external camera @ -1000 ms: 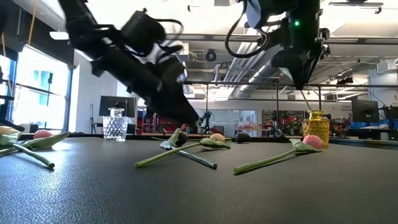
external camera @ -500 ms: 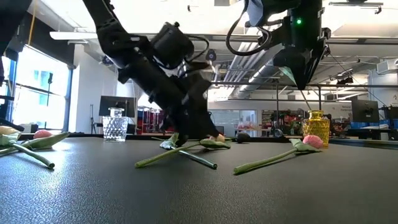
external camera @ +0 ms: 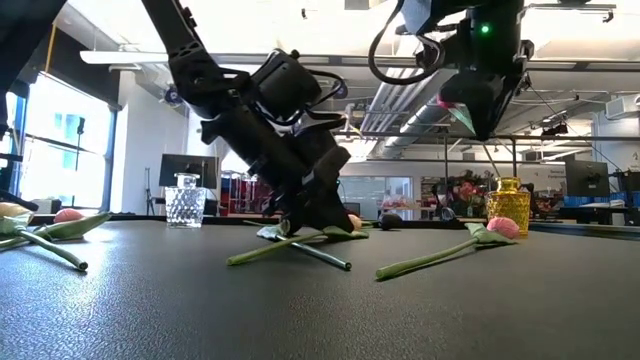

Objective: Sort flowers into vase by color
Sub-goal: Put the right orange flower into the yellow flower vase

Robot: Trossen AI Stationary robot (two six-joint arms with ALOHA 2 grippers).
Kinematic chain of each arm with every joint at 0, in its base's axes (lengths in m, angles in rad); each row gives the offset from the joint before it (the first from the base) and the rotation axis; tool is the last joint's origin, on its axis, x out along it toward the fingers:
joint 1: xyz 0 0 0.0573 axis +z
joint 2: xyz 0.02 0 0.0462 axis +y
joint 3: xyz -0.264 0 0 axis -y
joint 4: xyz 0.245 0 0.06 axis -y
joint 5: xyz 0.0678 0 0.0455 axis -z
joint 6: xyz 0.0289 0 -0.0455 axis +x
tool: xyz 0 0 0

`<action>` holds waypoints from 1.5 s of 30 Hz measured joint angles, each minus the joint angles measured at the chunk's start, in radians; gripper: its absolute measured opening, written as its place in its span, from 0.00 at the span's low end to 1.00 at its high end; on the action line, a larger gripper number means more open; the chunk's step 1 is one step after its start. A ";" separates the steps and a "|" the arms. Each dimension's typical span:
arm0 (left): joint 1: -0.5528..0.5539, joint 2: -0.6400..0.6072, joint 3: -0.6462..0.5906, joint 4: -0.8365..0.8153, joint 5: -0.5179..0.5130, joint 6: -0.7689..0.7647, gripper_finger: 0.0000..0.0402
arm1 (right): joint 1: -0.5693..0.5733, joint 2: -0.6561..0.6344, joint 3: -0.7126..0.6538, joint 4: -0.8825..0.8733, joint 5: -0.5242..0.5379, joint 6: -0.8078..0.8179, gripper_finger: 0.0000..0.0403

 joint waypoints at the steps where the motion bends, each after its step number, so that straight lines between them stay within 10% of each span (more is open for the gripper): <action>1: -0.001 0.001 0.002 0.002 0.001 0.007 0.28 | 0.002 0.000 0.000 0.000 0.021 0.003 0.38; 17: -0.005 0.001 0.008 0.083 0.023 0.035 0.01 | -0.012 -0.294 -0.306 0.286 -0.142 -0.046 0.18; 34: -0.005 -0.065 0.008 0.400 0.169 0.036 0.00 | -0.010 -0.698 -0.782 1.239 -0.195 -0.318 0.19; 45: -0.005 -0.069 -0.040 0.647 0.192 0.065 0.00 | 0.081 -0.707 -0.874 1.625 0.094 -0.451 0.30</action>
